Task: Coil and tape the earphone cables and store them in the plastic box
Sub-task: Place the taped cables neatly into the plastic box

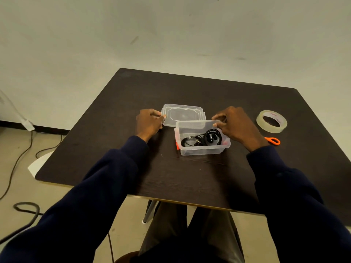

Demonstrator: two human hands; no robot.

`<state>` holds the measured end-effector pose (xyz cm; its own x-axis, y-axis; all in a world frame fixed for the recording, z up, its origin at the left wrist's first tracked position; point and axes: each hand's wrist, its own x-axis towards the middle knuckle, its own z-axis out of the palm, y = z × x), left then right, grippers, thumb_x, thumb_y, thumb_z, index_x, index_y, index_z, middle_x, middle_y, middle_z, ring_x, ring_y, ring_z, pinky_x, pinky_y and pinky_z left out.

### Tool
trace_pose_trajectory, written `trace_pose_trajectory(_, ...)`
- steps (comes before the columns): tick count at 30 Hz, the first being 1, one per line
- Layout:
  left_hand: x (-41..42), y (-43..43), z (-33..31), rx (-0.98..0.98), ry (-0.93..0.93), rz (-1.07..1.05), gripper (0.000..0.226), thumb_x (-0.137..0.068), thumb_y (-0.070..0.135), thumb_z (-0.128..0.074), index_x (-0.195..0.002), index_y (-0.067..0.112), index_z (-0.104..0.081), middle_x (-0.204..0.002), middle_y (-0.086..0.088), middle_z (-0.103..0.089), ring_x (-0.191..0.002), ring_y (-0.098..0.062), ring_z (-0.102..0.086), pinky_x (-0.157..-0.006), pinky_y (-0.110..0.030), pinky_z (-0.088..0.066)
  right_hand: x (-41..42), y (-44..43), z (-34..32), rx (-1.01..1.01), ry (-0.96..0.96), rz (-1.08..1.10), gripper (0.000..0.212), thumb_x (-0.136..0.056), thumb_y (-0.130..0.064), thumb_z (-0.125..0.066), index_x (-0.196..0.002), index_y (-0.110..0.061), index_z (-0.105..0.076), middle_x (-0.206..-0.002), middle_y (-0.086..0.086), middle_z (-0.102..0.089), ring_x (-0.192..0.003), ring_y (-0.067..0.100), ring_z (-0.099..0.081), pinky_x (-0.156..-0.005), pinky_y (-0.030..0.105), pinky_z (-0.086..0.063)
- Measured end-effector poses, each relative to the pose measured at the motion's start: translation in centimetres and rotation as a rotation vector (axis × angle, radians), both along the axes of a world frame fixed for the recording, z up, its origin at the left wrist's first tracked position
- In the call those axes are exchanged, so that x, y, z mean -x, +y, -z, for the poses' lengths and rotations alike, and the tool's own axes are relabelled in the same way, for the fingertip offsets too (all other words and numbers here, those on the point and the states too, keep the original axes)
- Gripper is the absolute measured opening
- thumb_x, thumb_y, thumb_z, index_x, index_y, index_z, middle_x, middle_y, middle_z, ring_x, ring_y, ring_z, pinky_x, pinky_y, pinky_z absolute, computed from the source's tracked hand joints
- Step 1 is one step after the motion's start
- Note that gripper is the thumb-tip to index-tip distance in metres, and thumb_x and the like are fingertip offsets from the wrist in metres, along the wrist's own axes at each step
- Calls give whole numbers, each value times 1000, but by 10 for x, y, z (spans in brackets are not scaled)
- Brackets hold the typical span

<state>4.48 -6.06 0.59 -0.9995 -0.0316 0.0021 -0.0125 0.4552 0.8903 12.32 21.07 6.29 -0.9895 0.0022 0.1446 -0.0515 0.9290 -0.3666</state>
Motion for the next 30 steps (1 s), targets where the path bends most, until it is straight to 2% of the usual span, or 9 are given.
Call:
trace_pose_trajectory(2, -4, 1, 2, 42, 85, -16, 25, -92, 29, -76, -114, 17, -72, -105, -3, -74, -82, -14, -72, -68, -17, -53, -6, 2, 0, -46, -20, 40, 25, -93, -19, -75, -118, -15, -76, -116, 10, -76, -97, 25, -73, -89, 45, -61)
trace_pose_trajectory(4, -13, 4, -2, 69, 266, -33, 20, -90, 30, -77, -109, 24, -75, -117, -1, -65, -89, -9, -66, -68, -9, -48, -12, 3, 2, -78, -42, 79, 27, -94, -20, -74, -120, -14, -75, -118, 11, -75, -98, 26, -73, -89, 46, -61)
trace_pose_trajectory(7, -36, 14, -25, 77, 470, 176, 7, -87, 24, -81, -93, 24, -80, -100, 5, -70, -87, -6, -60, -72, -13, -51, -23, 1, 4, -146, 66, 91, 28, -94, -22, -74, -120, -13, -74, -120, 12, -71, -108, 28, -67, -93, 47, -58)
trace_pose_trajectory(9, -50, 27, -42, 230, 470, 409, 6, -86, 26, -82, -92, 25, -82, -93, 10, -73, -91, -5, -57, -79, -17, -49, -25, -3, 1, -173, 151, 30, 23, -92, -18, -75, -115, -12, -75, -117, 10, -69, -110, 25, -63, -92, 37, -55)
trace_pose_trajectory(11, -58, 42, -55, 465, 485, 496, 10, -87, 30, -80, -96, 27, -82, -102, 4, -72, -103, -13, -54, -90, -32, -47, -26, -11, -6, -131, 112, -49, 21, -90, -15, -77, -111, -12, -75, -112, 6, -70, -97, 15, -62, -84, 29, -52)
trace_pose_trajectory(14, -62, 67, -65, 852, 472, 543, 20, -89, 31, -77, -108, 25, -78, -114, -6, -65, -113, -25, -56, -98, -38, -42, -28, -16, -5, -173, 5, -84, 31, -86, -16, -81, -116, -16, -74, -116, 4, -71, -93, 15, -66, -85, 36, -59)
trace_pose_trajectory(17, -63, 83, -61, 1037, 447, 569, 24, -89, 25, -78, -111, 17, -70, -113, -8, -68, -109, -25, -62, -99, -39, -43, -29, -17, 1, -224, 6, -58, 28, -85, -19, -83, -112, -21, -74, -113, 3, -72, -91, 17, -69, -81, 41, -62)
trace_pose_trajectory(23, -63, 81, -51, 1009, 496, 496, 25, -92, 31, -73, -109, 14, -70, -108, -10, -70, -108, -27, -61, -99, -43, -42, -34, -19, 2, -322, 22, -83, 21, -92, -20, -75, -113, -17, -75, -109, 8, -71, -101, 24, -66, -84, 42, -60)
trace_pose_trajectory(30, -60, 62, -53, 828, 428, 311, 22, -83, 34, -80, -91, 14, -75, -100, -6, -73, -109, -25, -63, -105, -45, -45, -31, -21, 5, -351, 11, -54, 19, -92, -15, -75, -111, -14, -75, -104, 10, -70, -95, 26, -68, -79, 46, -62)
